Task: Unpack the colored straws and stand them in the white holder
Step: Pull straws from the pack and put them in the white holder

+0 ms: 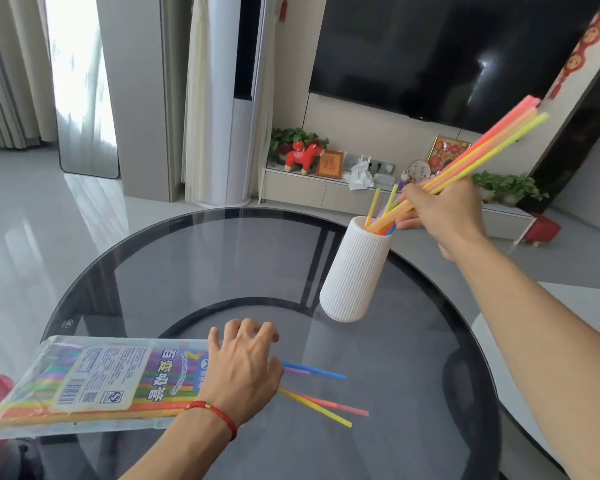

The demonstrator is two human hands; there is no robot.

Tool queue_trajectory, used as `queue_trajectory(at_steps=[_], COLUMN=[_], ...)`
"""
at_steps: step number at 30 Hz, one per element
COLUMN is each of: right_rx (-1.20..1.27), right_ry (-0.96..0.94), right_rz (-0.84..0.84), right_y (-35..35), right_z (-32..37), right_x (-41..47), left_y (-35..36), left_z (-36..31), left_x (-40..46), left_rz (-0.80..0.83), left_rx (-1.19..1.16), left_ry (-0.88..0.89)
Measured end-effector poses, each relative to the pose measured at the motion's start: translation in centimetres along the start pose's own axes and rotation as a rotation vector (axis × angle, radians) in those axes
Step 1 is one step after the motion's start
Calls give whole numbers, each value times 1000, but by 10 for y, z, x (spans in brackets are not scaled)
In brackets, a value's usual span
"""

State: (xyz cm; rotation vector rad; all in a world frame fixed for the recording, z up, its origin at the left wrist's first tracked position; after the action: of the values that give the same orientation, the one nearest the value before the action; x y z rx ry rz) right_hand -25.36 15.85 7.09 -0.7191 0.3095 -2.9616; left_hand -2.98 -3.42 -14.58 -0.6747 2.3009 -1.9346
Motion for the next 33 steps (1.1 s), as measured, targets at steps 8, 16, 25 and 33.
queue_trajectory(at_steps=[8, 16, 25, 33], right_rx=[-199, -340, -582, -319], right_ry=[41, -189, -293, -606], right_rz=[111, 50, 417, 182], right_y=[22, 13, 36, 14], right_z=[9, 29, 3, 22], right_x=[11, 4, -23, -93], left_y=[-4, -7, -4, -4], left_z=[1, 0, 16, 27], left_x=[-3, -4, -15, -20], left_rz=[-17, -30, 283, 391], left_rx=[-13, -64, 120, 220], left_ry=[3, 39, 304, 359])
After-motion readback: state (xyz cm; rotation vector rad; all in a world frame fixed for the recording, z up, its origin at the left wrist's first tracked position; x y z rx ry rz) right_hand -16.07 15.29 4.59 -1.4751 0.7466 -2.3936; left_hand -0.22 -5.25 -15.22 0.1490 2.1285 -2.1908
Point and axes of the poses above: each hand's wrist, its own x-axis towards the middle knuckle, its own y-axis out of the palm, z = x × y, the point moved 6 cm from there along x, towards the middle knuckle, and after that the axes turned 10 degrees about x, right-handed, at the moved point
